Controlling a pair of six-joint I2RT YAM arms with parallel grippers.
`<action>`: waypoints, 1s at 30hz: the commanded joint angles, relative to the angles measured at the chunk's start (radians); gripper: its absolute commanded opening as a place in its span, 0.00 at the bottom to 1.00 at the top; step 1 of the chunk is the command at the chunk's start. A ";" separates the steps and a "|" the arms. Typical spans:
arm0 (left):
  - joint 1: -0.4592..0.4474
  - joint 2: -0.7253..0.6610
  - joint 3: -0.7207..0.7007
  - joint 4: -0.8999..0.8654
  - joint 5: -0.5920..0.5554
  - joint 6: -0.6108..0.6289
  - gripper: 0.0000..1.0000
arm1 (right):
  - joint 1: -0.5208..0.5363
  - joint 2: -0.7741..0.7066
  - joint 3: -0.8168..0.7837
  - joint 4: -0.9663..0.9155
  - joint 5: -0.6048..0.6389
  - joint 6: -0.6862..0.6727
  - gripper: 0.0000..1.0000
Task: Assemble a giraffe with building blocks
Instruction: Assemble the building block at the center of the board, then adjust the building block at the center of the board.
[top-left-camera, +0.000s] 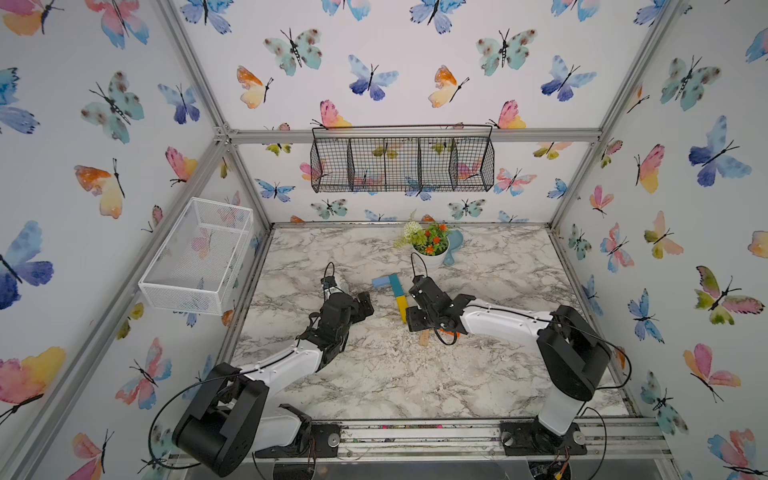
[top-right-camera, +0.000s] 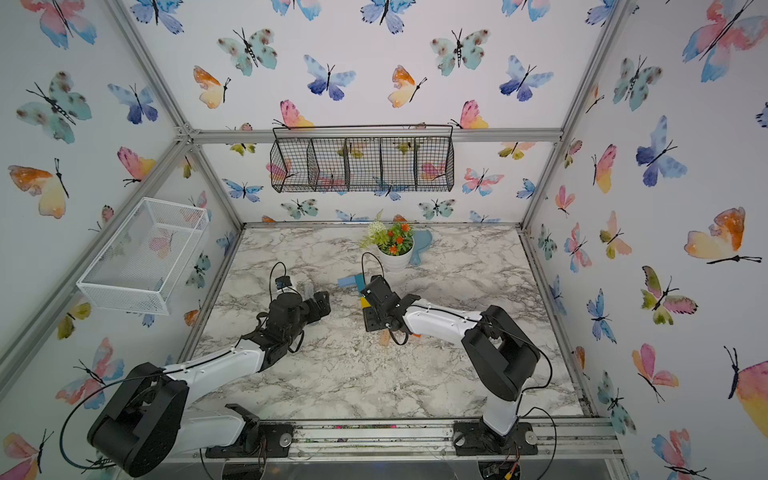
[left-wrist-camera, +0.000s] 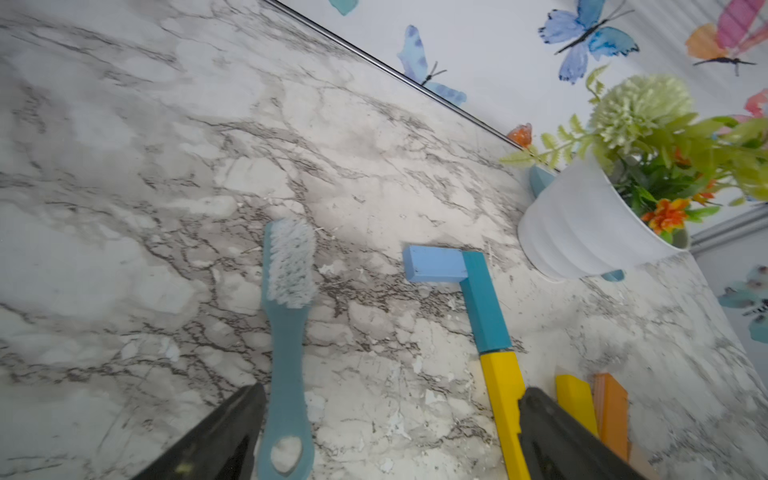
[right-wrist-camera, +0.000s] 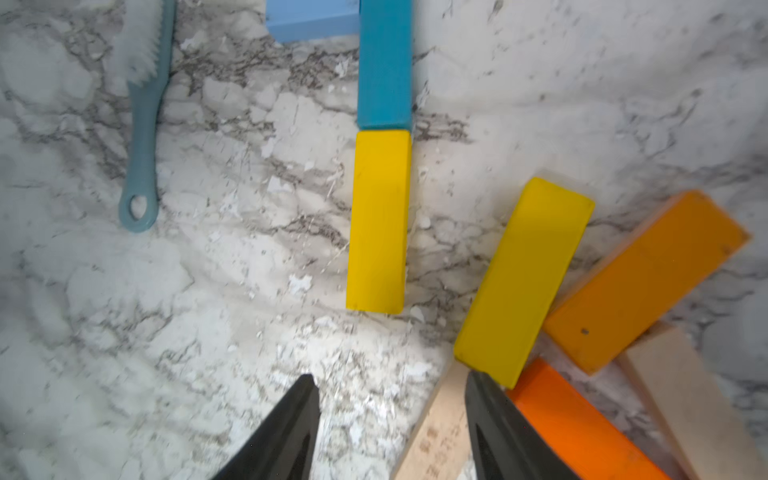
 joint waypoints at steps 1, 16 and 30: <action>-0.031 0.024 0.018 0.062 0.087 0.047 0.98 | -0.002 -0.008 -0.058 0.112 -0.154 0.017 0.60; -0.040 0.028 0.020 0.066 0.113 0.056 1.00 | -0.003 0.015 -0.167 0.038 0.021 0.110 0.57; -0.039 0.033 0.022 0.069 0.119 0.060 0.99 | -0.137 -0.063 -0.284 0.009 0.123 0.094 0.55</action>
